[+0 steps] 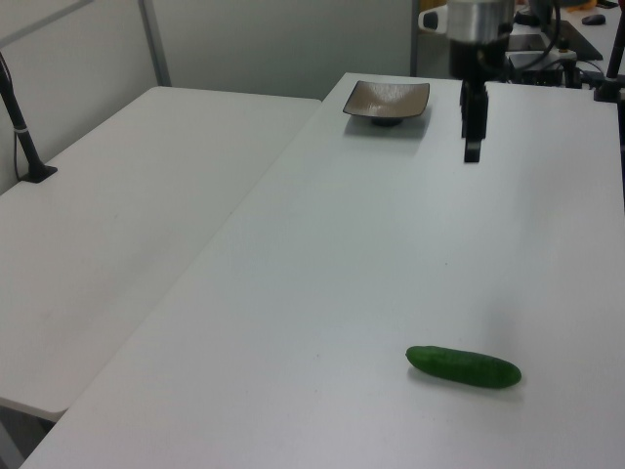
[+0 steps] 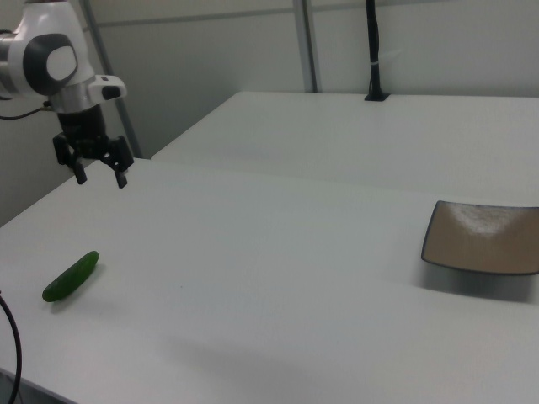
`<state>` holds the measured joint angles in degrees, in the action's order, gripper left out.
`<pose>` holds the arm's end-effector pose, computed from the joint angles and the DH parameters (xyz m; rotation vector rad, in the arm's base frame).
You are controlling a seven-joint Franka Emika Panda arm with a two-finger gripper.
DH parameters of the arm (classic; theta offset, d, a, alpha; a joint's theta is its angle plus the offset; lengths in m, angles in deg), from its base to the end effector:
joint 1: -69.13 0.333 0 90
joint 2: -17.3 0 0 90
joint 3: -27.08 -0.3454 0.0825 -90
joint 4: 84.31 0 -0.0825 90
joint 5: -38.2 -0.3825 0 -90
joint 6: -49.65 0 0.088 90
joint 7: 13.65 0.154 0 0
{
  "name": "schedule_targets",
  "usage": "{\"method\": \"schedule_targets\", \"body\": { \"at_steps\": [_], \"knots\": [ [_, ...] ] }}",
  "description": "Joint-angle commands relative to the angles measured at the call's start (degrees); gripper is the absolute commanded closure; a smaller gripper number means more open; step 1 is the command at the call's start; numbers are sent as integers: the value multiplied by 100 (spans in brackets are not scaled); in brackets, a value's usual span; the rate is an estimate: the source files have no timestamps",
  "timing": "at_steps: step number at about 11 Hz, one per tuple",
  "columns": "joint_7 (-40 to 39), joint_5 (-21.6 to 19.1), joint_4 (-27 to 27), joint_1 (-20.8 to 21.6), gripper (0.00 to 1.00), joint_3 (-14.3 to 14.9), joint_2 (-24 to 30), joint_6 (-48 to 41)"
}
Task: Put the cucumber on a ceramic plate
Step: 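Move the open gripper over the green cucumber and lower it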
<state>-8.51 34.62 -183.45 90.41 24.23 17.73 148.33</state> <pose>0.5061 0.2363 0.5488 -3.0424 -0.4941 0.0247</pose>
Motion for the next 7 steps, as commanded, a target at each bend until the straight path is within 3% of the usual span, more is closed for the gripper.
{"method": "schedule_targets", "body": {
  "at_steps": [1,4,7],
  "knots": [
    [1178,-11,106,420,0,-302,-306,676],
    [1551,42,88,579,0,-724,-701,1100],
    [1990,200,54,930,0,-761,-1149,1293]
  ]
}}
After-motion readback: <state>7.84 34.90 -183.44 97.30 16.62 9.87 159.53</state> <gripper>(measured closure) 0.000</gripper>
